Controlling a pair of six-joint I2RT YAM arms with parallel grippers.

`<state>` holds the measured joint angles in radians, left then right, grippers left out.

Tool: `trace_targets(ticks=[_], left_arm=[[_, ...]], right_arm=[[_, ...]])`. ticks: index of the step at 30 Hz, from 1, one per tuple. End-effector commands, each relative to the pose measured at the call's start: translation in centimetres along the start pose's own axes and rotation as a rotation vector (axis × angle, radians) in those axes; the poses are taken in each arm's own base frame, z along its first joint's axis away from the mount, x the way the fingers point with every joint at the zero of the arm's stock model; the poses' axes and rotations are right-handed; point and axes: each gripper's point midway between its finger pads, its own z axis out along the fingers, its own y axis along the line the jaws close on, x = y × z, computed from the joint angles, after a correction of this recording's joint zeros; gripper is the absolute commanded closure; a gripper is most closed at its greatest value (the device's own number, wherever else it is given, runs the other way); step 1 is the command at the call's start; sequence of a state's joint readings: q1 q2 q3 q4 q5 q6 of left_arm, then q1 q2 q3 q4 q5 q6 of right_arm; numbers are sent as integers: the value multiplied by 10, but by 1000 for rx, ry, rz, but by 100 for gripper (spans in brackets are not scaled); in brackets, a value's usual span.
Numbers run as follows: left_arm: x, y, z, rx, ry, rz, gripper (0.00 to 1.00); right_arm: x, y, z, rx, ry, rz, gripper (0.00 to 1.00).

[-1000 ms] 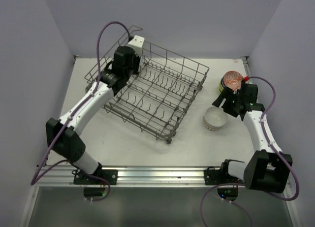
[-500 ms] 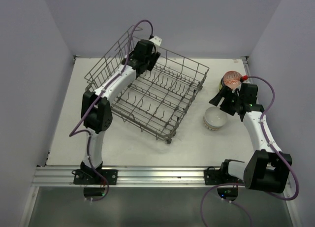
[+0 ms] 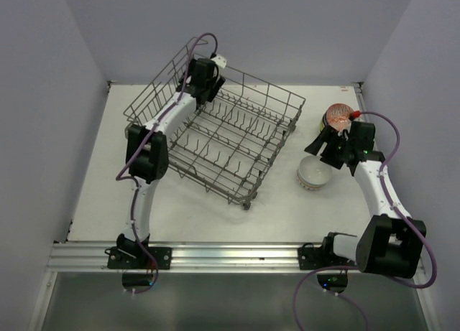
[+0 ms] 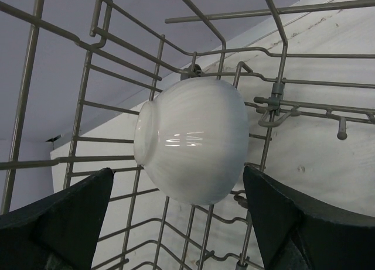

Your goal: Unload the bowls from the dish rack

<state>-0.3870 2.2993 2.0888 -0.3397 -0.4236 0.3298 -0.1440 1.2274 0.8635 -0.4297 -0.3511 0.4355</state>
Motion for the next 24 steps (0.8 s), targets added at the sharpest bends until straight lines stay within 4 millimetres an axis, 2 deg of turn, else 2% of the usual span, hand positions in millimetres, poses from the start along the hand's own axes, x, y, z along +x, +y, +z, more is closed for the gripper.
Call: trace_targets(ticks=[1,10,14,24], left_arm=[[-29,24,9,-35,-97,-25,3],[-8,7,29,-9,-60,-8,1],[-5,-2,35,18,-65,-13,0],[10,-4,52,-15,-37,-1,0]], right_arm=[[-15,7,-1,-15,-28,-28,25],[-13,7,2,-27,-12,-21,25],[-12,6,3,-26,-9,-21,25],[-11,6,3,-35,0,-18,25]])
